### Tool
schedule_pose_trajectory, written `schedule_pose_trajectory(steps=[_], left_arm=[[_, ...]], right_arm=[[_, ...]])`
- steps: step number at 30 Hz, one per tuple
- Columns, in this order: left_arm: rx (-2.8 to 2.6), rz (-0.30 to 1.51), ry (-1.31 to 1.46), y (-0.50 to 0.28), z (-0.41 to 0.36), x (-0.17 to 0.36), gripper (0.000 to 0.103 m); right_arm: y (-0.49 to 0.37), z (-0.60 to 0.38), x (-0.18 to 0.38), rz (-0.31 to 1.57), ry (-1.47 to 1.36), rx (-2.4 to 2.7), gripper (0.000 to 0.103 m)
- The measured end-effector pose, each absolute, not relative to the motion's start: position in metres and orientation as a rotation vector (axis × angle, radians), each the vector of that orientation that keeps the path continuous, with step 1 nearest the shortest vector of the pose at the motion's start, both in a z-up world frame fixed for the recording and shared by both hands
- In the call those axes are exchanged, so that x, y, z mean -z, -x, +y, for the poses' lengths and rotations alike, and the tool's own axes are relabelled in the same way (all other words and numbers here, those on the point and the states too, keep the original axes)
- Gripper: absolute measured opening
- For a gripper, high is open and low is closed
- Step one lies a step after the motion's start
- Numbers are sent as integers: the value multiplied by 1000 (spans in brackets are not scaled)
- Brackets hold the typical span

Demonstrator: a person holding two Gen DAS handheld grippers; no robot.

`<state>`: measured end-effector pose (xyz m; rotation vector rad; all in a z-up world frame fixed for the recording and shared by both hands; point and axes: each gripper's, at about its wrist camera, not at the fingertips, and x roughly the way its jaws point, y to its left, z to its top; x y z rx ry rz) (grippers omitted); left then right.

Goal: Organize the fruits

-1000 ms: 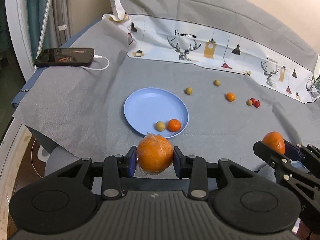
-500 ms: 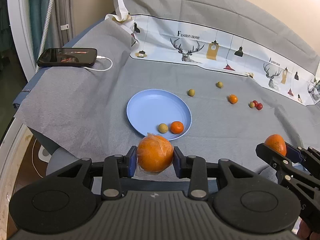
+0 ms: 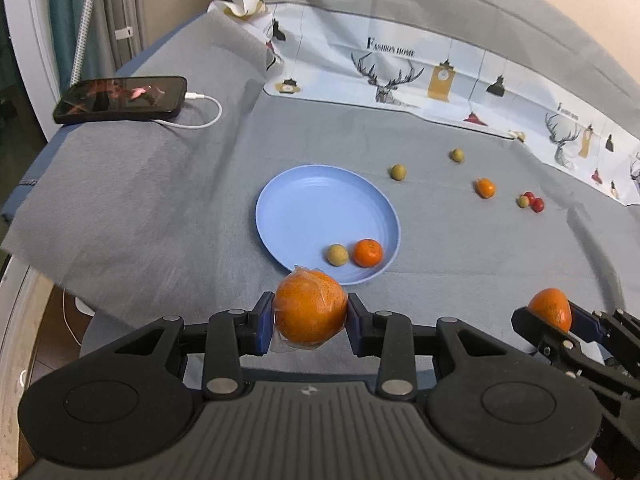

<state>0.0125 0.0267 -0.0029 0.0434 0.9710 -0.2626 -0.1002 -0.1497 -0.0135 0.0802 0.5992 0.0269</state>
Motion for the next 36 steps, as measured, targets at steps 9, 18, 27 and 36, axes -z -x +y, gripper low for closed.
schedule_pose_trajectory(steps=[9,18,27,36], left_arm=[[268,1036,-83,-93,5,41,40],[263,1115,-121,-164,-16,94,40],[255,1112,-188,-190,-24,117,101],[215,1043,-182,-129,1,70,103]], right_arm=[[19,-159,52,696,-94,-38,38],[-62,-156,96,773,-84,-54,38],[-110,-147,124,814,-52,-99,40],[-65,-152,90,810,-62,-55,88]])
